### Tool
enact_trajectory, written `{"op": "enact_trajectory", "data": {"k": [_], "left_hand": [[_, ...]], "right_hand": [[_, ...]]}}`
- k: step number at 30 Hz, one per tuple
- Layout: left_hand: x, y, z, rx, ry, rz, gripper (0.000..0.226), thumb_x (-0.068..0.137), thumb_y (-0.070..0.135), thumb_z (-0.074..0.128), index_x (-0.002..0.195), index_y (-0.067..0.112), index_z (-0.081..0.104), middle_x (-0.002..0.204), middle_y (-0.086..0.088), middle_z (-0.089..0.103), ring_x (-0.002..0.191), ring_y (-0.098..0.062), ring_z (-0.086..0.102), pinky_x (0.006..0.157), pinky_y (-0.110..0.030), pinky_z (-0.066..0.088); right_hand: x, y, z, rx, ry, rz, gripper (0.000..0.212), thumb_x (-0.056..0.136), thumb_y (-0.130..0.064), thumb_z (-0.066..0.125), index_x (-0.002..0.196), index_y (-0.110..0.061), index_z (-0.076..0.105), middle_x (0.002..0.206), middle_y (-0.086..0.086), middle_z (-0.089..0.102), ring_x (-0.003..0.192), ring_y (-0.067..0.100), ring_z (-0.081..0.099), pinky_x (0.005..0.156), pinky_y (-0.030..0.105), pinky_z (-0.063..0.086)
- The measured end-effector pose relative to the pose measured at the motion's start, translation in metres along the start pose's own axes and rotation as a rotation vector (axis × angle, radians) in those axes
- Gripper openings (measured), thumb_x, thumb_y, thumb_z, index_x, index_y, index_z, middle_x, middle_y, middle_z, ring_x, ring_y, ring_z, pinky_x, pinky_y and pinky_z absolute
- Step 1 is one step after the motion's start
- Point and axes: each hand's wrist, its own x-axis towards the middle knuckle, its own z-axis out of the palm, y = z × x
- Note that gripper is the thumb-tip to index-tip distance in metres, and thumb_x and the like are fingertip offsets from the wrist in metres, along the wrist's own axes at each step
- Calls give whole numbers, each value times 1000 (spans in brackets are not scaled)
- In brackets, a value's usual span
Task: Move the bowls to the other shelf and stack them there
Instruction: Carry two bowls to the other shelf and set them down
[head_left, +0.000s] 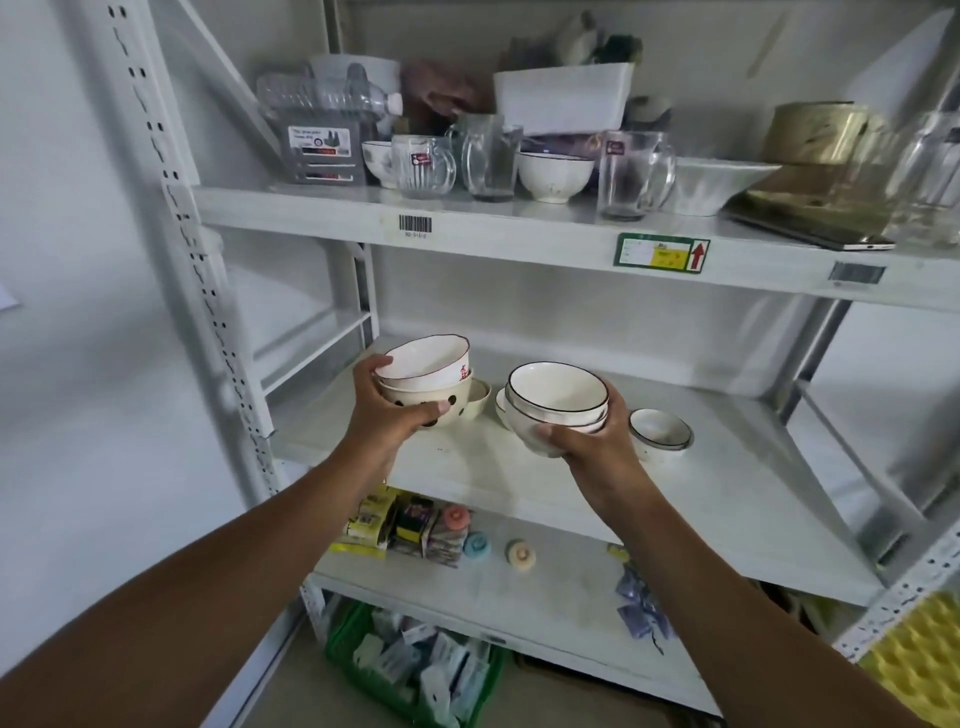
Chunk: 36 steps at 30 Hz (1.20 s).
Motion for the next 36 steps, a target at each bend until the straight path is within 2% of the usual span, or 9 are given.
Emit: {"op": "enact_trajectory", "data": {"k": [4,7,10,13,18,25,30,33,36], "left_hand": [[24,-15,3,-4,5,0,86,38,13,87,107,41,43,134,2,41,116,-18,49,67,-33,57],[40,-26,3,19,-3,-16,87,37,14,87,107,41,43,129,5,45,118,-21,49,74,-41,58],[58,-37,-1,51,-23,-29,90,36,15,87,111,37,42,123,9,47,118,-22,49,82,-48,58],[75,-51,-6,88,-43,-27,88,35,18,87,108,41,43,121,8,48,114,-20,51,75,-42,58],[109,-81,-25,173,-85,-35,86,33,22,90,102,45,44,120,6,49,114,-21,51,82,-53,57],[149,-121,-41,250,-145,-75,87,30,27,89,100,42,41,116,3,48,109,-19,50,77,-47,59],[166,-156,-50,353,-197,-91,85,28,36,86,97,37,36,117,-8,51,99,-16,53,72,-17,51],[175,-176,-56,396,-203,-124,85,28,39,86,96,40,35,120,-12,54,101,-19,54,80,-27,49],[180,-189,-58,413,-192,-142,86,26,40,83,97,36,35,115,-9,52,99,-18,52,71,-9,47]], "right_hand": [[30,19,-11,-8,-5,3,103,49,-3,91,141,-10,45,135,20,60,127,42,57,92,47,56],[46,32,-12,35,-3,17,105,49,-3,91,142,-10,43,137,20,58,128,41,56,92,47,56],[60,43,-7,65,8,32,106,48,-4,91,141,-16,43,137,15,59,125,33,59,85,39,57],[71,57,-3,83,40,43,102,46,-7,90,137,-23,46,135,10,61,121,27,61,77,30,58],[91,82,9,35,88,16,92,46,-7,91,128,-23,51,129,12,64,116,27,63,75,28,58],[112,123,20,-42,156,31,85,53,5,87,120,-36,57,119,-3,71,109,17,67,75,29,58],[117,157,25,-125,139,25,88,60,21,82,117,-44,63,121,-1,70,110,16,67,81,40,58],[124,178,22,-172,174,37,89,53,10,89,124,-32,58,123,9,68,110,24,66,83,44,58],[131,199,14,-208,224,85,99,43,-4,94,130,-24,51,126,7,66,113,23,65,84,41,59]]}}
